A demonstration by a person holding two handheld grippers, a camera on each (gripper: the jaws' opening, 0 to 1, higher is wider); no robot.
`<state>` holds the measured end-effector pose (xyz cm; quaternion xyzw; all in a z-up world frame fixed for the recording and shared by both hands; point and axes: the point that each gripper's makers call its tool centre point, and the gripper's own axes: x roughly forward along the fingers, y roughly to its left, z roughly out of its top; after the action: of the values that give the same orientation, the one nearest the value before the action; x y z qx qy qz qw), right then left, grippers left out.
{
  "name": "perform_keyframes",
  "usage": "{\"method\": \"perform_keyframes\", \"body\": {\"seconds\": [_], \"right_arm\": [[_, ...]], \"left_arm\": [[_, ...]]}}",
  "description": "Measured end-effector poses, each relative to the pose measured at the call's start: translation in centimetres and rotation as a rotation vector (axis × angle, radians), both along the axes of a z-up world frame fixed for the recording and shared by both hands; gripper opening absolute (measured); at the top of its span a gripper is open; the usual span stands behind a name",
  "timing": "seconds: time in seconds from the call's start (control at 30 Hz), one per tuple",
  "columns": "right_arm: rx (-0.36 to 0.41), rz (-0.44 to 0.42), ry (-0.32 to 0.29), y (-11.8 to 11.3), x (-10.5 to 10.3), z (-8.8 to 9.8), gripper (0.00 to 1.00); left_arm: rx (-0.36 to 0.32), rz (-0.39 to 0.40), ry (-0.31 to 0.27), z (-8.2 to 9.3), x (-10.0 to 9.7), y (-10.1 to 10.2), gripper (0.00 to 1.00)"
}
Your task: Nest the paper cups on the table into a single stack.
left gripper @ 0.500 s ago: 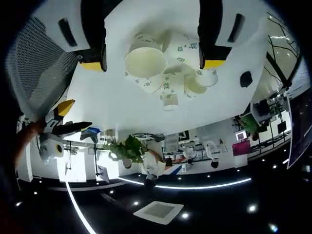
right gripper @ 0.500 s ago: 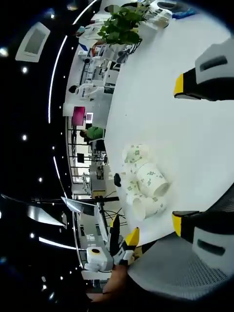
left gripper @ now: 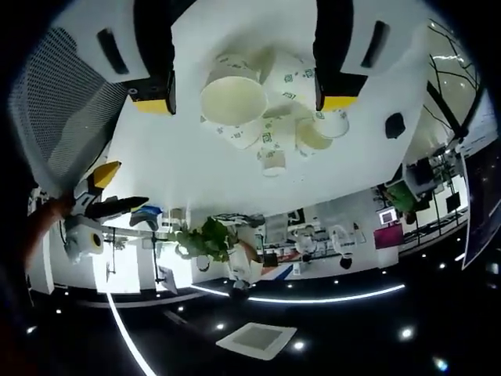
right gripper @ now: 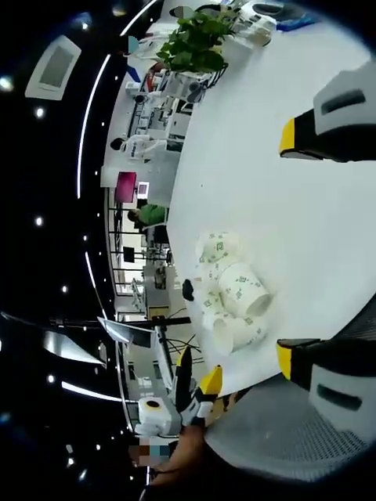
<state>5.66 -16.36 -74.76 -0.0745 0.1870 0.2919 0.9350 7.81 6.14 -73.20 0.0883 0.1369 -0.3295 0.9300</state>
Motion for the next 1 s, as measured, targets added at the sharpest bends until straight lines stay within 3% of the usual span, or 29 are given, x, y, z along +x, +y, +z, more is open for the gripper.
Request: {"method": "perform_keyframes", "body": {"seconds": [0.3, 0.4, 0.53, 1.0], "right_arm": [[0.005, 0.001, -0.002, 0.06, -0.01, 0.12, 0.96], [0.008, 0.001, -0.007, 0.07, 0.02, 0.19, 0.97], [0.011, 0.001, -0.007, 0.09, 0.02, 0.21, 0.97], [0.006, -0.002, -0.002, -0.03, 0.08, 0.06, 0.97]], "left_arm": [[-0.03, 0.02, 0.015, 0.16, 0.2, 0.41, 0.74], [-0.038, 0.021, -0.014, 0.56, 0.39, 0.42, 0.77], [-0.03, 0.019, 0.006, 0.12, 0.34, 0.33, 0.83], [-0.039, 0.021, 0.015, 0.04, 0.44, 0.25, 0.9]]}}
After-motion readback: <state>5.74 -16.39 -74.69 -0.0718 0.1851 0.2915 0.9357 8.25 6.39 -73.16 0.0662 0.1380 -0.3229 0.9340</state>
